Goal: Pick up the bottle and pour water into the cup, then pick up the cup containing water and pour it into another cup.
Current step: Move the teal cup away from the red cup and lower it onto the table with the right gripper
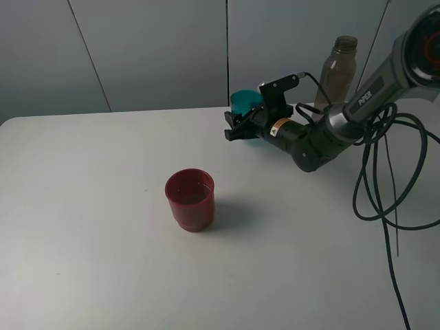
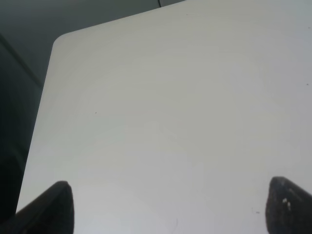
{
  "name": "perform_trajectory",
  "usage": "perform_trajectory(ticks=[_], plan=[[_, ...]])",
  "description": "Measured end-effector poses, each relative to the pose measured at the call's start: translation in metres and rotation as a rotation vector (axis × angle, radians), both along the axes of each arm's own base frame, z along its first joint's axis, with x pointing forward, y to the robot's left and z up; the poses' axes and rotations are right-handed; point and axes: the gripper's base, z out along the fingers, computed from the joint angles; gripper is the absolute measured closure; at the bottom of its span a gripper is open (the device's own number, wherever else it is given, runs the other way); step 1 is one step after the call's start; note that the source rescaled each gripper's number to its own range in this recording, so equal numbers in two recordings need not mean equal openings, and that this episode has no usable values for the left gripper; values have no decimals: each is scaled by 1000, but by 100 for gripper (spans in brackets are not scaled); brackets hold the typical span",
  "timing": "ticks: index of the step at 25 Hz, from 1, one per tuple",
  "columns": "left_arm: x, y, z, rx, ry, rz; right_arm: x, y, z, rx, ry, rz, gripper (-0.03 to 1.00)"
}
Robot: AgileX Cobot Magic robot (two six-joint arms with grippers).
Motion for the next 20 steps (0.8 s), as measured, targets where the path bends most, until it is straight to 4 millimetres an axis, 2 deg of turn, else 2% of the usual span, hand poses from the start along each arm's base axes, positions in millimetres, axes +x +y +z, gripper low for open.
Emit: perform_trajectory(ticks=[4, 15, 17, 18, 20], plan=[[0, 0, 0, 0, 0, 0, -1, -2, -8, -20, 49, -17, 93], [0, 0, 0, 0, 0, 0, 0, -3, -8, 39, 90, -52, 93], [0, 0, 0, 0, 0, 0, 0, -3, -8, 49, 95, -56, 85], [0, 0, 0, 0, 0, 0, 0, -3, -9, 52, 99, -57, 78], [0, 0, 0, 0, 0, 0, 0, -3, -9, 60, 108, -61, 53]])
